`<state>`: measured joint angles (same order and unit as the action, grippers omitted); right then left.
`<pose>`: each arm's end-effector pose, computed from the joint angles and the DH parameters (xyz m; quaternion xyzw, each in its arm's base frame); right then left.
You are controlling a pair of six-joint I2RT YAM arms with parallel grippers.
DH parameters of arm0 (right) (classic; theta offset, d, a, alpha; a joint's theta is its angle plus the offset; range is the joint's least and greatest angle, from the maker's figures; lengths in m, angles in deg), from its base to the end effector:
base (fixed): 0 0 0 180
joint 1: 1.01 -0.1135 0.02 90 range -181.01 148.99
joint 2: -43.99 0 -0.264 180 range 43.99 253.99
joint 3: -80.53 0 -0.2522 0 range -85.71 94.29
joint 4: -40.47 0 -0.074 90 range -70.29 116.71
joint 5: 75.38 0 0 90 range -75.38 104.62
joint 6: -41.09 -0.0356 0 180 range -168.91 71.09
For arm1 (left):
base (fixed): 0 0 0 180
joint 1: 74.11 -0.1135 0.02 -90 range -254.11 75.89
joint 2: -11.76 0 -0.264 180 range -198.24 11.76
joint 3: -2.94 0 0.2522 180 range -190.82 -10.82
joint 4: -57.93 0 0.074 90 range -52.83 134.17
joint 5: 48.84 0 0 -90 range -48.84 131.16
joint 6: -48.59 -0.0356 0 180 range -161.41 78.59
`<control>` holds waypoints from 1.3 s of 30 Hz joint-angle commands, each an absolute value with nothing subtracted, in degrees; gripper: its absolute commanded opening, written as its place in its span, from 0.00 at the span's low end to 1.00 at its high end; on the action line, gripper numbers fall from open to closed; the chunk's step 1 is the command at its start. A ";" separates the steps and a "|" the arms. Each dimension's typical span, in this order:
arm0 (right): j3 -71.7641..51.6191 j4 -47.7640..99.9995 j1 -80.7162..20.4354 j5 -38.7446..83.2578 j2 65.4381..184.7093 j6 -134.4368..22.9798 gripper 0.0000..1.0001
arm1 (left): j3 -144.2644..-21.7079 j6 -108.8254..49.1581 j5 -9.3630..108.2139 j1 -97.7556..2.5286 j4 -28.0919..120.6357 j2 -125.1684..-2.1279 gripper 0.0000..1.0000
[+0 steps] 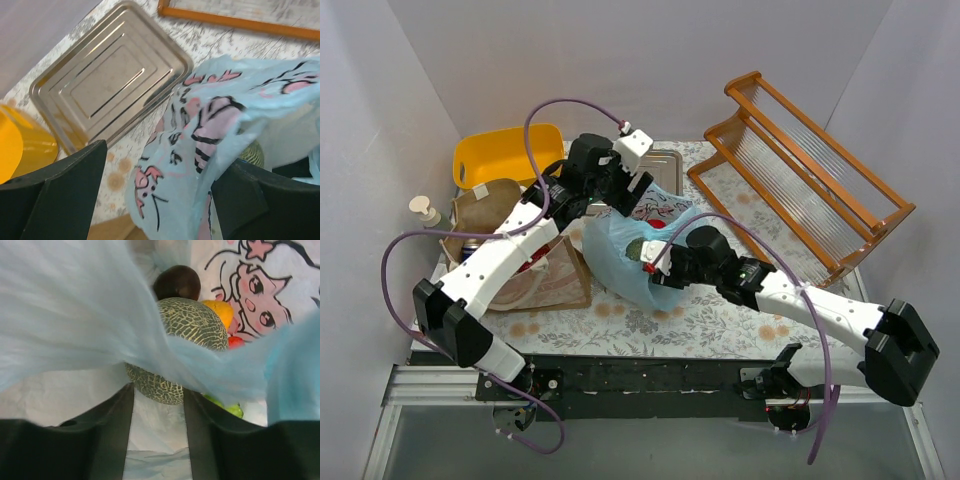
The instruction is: Untie the knot of the grocery bags and take out the mixed food
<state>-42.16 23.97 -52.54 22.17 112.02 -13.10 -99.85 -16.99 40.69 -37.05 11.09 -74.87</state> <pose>0.1620 0.2113 0.2614 -0.6130 0.5924 0.1267 0.5072 0.2723 -0.2053 0.3913 0.0936 0.8639 -0.2499 0.4271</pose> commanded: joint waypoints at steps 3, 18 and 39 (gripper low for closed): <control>-36.40 31.46 -49.00 18.83 116.58 -24.65 0.61 | -96.00 -16.28 38.08 -39.13 -1.00 -63.66 0.82; -33.77 33.92 -47.33 29.12 122.20 -31.95 0.71 | -82.35 -18.83 33.96 -39.22 -1.27 -56.09 0.85; -40.88 35.86 -30.72 16.69 116.70 -30.65 0.69 | -78.76 -18.39 43.79 -39.22 -1.45 -54.43 0.86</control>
